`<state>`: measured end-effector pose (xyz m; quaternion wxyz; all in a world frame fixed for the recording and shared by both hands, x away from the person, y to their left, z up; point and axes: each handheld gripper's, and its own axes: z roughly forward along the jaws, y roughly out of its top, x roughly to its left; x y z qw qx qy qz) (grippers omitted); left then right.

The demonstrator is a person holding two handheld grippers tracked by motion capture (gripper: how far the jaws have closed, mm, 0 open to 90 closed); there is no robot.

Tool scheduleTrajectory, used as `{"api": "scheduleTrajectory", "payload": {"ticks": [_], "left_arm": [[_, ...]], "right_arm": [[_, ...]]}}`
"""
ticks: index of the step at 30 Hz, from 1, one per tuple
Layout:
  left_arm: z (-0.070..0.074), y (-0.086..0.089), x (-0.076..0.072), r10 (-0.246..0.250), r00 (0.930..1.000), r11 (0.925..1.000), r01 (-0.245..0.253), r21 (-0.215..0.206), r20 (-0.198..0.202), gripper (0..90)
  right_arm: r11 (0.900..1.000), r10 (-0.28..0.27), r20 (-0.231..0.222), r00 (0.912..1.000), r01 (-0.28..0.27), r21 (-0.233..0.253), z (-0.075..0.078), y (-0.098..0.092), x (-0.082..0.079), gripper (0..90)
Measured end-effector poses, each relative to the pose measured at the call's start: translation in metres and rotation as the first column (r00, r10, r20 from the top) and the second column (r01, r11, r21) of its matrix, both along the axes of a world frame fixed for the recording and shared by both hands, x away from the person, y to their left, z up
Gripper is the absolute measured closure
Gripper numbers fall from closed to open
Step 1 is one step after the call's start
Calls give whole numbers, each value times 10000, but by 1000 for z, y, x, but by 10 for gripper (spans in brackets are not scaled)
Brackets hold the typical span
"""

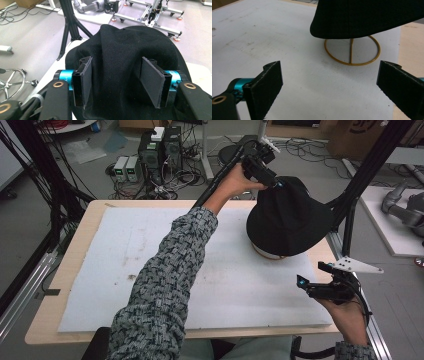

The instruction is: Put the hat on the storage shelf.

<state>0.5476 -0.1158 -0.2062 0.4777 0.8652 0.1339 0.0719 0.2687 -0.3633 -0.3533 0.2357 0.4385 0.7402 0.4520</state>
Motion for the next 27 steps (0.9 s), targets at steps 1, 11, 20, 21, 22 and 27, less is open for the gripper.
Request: {"api": "scheduleTrajectory", "payload": {"ticks": [1, 11, 20, 21, 22, 27], "left_arm": [[1, 1, 0, -35, 10000, 10000, 35, -42, 8, 433], [5, 28, 0, 220, 9997, 9981, -215, -569, 83, 418], [11, 61, 1, 481, 9988, 9973, -483, -551, -58, 328], [12, 65, 1, 551, 9985, 9972, -553, -496, -43, 313], [12, 68, 1, 675, 9977, 9965, -677, -489, -61, 290], [16, 88, -3, 1023, 9946, 9947, -1021, -91, 163, 183]], "right_arm": [[10000, 42, 25, 10000, -42, -25, 0, 0, 1, 63], [9998, 170, -27, 9999, -171, -38, -1, 3, 6, 63], [9995, 252, 58, 9997, -253, 166, 1, 6, 13, 61], [9995, 263, 67, 9996, -265, 163, 1, 6, 14, 61], [9994, 300, 56, 9995, -301, 186, 1, 7, 14, 61], [9991, 412, 27, 9991, -412, 56, 1, 11, 17, 61]]}}
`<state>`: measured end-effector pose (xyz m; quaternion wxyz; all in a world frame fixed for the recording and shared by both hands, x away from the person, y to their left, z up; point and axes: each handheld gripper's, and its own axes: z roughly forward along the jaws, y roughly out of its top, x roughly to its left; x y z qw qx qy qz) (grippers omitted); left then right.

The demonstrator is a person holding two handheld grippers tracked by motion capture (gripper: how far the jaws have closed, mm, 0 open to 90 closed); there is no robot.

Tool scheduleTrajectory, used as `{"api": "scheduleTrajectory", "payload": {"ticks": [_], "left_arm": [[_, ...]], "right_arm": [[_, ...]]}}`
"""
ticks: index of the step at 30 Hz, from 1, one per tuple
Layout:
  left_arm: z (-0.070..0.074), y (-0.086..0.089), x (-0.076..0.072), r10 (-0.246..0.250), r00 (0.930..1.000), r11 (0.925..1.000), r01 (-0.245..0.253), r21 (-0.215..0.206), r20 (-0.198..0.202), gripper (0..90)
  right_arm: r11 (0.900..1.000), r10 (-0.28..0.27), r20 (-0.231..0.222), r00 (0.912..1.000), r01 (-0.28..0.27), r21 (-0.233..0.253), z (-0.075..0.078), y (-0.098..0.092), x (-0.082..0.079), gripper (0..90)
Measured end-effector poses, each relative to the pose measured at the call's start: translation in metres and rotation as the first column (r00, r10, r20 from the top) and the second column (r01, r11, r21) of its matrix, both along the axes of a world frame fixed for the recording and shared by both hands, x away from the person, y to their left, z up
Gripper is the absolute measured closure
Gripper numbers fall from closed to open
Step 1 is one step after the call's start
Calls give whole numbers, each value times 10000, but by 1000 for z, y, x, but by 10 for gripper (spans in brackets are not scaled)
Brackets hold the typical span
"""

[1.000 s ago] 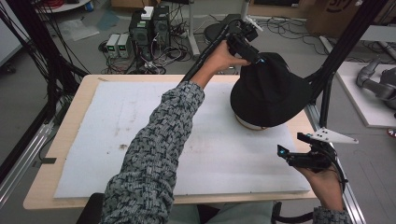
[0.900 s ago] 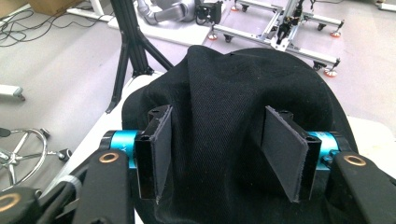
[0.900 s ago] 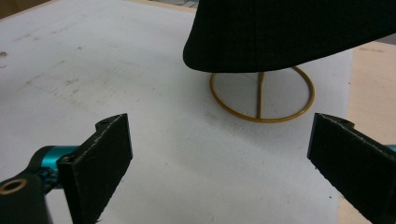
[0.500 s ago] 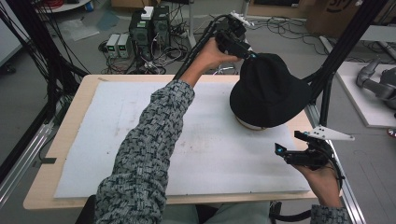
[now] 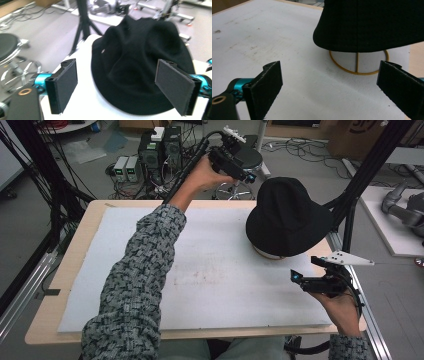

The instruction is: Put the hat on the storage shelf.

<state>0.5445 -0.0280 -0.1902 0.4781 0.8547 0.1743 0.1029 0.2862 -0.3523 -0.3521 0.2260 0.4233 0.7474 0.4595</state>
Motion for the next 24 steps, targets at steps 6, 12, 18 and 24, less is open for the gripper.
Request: {"api": "scheduleTrajectory", "payload": {"ticks": [6, 12, 18, 24], "left_arm": [[8, 28, -11, 221, 9997, 9994, -224, 282, 120, 162], [15, 56, -22, 393, 9992, 9951, -396, 908, 57, 149], [19, 86, -35, 883, 9953, 9935, -909, 681, 409, 154], [20, 110, -52, 1005, 9944, 9838, -1042, 1456, 326, 153]], "right_arm": [[9999, 111, 34, 9999, -110, -37, 1, 3, 1, 61], [10000, 89, -23, 10000, -89, -2, 1, 5, 4, 61], [9999, 155, -77, 9998, -156, -52, 0, 7, 8, 61], [9998, 188, -146, 9997, -188, -28, 0, 10, 10, 61]]}}
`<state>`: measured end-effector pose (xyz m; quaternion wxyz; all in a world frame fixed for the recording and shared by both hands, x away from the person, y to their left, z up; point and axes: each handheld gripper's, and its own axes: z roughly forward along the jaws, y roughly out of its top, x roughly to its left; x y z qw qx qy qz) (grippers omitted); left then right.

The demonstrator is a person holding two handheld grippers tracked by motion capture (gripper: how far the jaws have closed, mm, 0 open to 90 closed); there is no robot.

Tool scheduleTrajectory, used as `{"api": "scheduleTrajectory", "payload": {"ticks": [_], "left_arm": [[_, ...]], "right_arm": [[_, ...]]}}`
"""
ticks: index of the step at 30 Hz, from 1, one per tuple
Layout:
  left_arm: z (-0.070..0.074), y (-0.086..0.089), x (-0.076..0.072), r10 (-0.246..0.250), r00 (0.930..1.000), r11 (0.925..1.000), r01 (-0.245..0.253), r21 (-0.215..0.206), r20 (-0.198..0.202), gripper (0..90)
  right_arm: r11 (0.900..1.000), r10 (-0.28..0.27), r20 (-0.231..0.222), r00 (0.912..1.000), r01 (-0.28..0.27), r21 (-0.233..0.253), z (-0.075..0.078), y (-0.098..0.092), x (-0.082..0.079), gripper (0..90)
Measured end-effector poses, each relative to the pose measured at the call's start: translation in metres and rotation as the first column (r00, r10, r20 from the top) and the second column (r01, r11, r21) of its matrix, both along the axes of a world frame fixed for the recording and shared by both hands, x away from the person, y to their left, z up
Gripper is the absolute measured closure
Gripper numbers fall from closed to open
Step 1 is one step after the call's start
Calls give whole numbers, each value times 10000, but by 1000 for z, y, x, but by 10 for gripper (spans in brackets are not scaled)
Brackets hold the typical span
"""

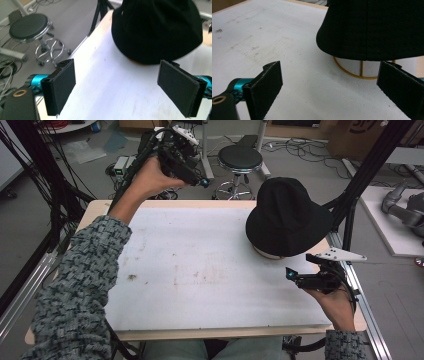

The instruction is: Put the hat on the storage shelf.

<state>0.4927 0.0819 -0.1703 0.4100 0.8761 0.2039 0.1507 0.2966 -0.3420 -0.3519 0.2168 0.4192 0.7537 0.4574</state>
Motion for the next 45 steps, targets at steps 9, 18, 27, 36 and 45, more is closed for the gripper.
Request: {"api": "scheduleTrajectory", "payload": {"ticks": [9, 18, 27, 36, 45], "left_arm": [[-6, 37, -40, 71, 9998, 9970, -87, 769, 210, 154], [-26, 87, -81, 616, 9963, 9981, -618, 4, 591, 166], [-80, 141, -118, 1519, 9858, 9868, -1472, -670, 713, 157], [-142, 175, -151, 2736, 9588, 9559, -2624, -1318, 758, 157], [-185, 187, -170, 3264, 9439, 9331, -3135, -1760, 492, 157]], "right_arm": [[9999, 155, -15, 9999, -155, -25, 0, 4, 4, 61], [9995, 306, -65, 9995, -306, -61, -2, 10, 7, 61], [9995, 314, -147, 9994, -315, -96, -5, 12, 9, 61], [9997, 222, -258, 9994, -224, -66, -8, 10, 8, 61], [9996, 229, -245, 9994, -233, -134, -8, 10, 9, 61]]}}
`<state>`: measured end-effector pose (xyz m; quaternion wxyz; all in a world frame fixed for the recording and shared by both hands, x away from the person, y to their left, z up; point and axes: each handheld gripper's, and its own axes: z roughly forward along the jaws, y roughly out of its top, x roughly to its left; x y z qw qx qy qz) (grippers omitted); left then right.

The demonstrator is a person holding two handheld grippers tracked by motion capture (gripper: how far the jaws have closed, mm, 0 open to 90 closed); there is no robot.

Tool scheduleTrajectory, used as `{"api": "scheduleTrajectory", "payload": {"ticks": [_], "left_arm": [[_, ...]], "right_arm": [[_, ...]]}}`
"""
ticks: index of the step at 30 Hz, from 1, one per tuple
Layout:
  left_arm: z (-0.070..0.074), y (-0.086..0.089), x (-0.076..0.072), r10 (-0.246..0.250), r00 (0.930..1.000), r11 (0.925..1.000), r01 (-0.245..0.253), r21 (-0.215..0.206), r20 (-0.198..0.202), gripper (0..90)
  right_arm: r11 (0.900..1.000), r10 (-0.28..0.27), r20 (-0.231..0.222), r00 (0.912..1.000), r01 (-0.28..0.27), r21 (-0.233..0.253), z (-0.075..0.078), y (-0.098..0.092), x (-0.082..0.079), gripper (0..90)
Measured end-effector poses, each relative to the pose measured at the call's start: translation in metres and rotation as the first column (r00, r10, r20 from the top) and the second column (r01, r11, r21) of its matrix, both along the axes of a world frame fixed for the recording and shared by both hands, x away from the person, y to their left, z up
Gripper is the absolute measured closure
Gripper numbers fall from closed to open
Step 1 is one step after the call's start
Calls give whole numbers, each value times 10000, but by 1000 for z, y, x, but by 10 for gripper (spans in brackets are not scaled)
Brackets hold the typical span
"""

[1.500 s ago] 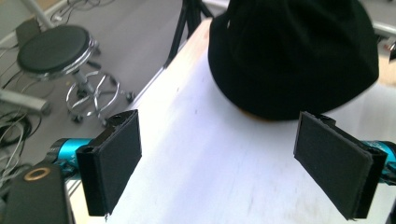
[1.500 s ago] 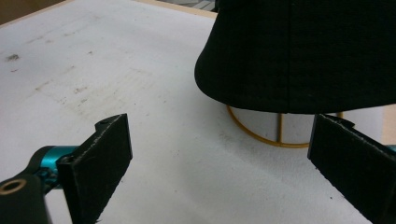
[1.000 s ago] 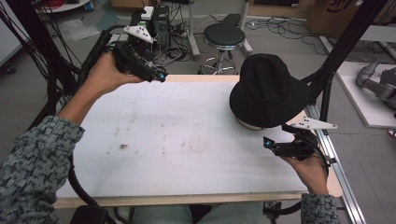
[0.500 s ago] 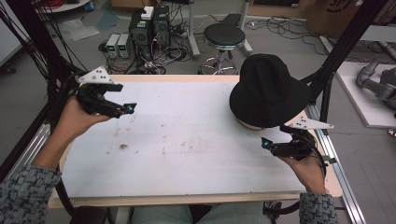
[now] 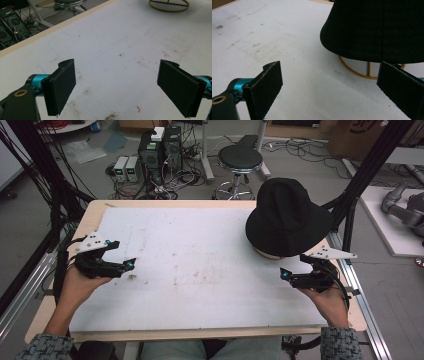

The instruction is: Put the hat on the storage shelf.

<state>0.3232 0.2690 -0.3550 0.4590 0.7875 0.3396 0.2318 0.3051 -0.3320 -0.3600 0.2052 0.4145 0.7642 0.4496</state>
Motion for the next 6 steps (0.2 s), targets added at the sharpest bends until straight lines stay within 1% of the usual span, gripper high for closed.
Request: {"api": "scheduleTrajectory", "payload": {"ticks": [1, 3, 6], "left_arm": [[-1, 1, 0, -12, 10000, 10000, 12, -7, -29, 157], [-3, 1, 1, 90, 10000, 9998, -90, -186, 3, 157], [-2, 2, 1, 91, 9999, 10000, -91, -23, 61, 157]], "right_arm": [[10000, 38, -4, 10000, -38, 9, 0, 0, 0, 61], [10000, 27, -61, 10000, -27, 25, 0, 1, 0, 61], [10000, 58, 6, 10000, -58, -2, 1, 1, 0, 61]]}}
